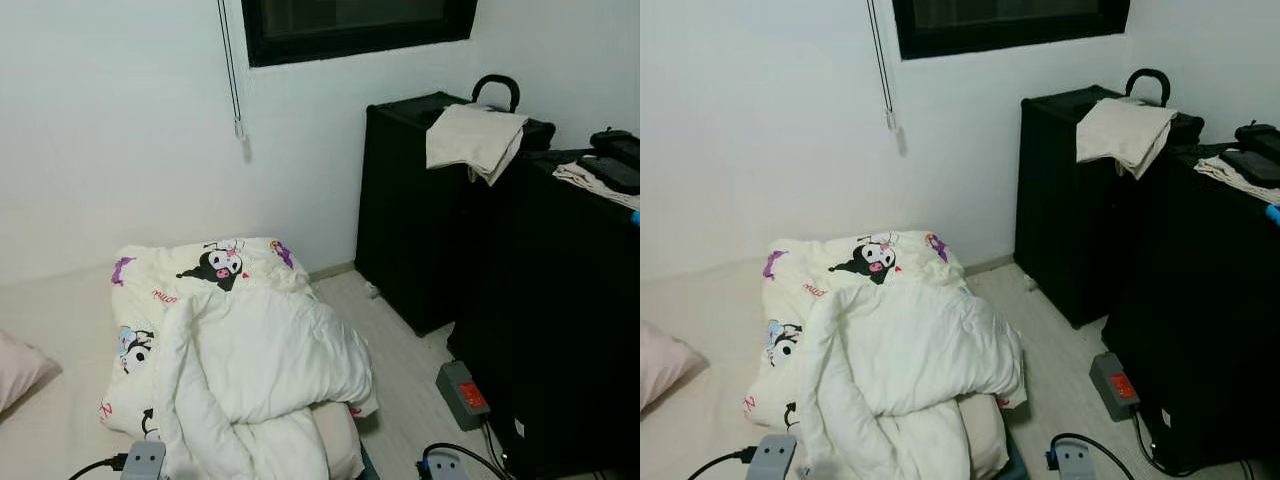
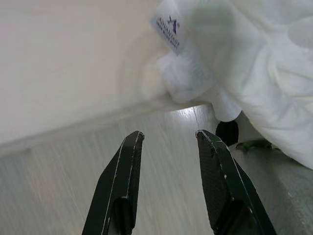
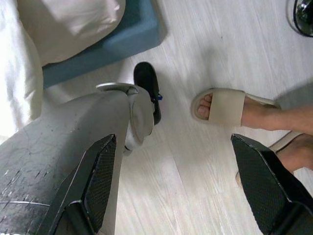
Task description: Clean up the room
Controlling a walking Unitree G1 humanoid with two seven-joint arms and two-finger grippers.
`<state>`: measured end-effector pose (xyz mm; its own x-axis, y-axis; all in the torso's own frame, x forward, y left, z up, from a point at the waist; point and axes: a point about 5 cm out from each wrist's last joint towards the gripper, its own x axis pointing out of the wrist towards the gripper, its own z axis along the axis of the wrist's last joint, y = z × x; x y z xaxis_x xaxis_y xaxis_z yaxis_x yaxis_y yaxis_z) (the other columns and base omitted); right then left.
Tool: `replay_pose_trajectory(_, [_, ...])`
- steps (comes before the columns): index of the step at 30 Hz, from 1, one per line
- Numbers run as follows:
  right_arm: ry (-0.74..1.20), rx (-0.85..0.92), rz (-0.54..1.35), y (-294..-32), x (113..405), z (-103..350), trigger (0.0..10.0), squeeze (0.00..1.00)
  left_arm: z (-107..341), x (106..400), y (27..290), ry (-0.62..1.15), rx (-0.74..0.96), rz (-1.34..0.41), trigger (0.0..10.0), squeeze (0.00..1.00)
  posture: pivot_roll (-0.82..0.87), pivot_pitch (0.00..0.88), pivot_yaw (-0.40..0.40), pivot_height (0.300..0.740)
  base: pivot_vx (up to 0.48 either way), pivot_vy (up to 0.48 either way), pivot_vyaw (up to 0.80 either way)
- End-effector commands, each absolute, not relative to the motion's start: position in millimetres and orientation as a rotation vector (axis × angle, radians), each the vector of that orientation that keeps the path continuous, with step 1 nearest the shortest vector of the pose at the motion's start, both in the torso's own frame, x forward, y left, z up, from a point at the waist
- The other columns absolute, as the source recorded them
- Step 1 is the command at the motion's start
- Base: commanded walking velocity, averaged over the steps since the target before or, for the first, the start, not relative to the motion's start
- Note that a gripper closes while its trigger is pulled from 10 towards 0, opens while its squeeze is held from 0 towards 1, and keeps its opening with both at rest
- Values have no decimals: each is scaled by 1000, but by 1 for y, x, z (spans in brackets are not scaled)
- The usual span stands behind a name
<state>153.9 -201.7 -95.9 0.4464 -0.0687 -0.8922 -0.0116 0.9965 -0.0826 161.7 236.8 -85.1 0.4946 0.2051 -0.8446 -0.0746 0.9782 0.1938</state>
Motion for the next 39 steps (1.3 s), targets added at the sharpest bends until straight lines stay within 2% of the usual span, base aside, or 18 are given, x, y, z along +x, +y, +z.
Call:
replay_pose_trajectory(1, [1113, -80, -33, -200, 154, -96, 10000, 0, -86, 160, 236, 1059, 147, 156, 10000, 0, -140, 0, -24, 740, -394, 0, 0])
replay_pose_trajectory(39, [1124, -99, -36, -207, 150, -97, 10000, 0, -89, 153, 234, 1075, 166, 142, 10000, 0, -134, 0, -41, 740, -442, 0, 0])
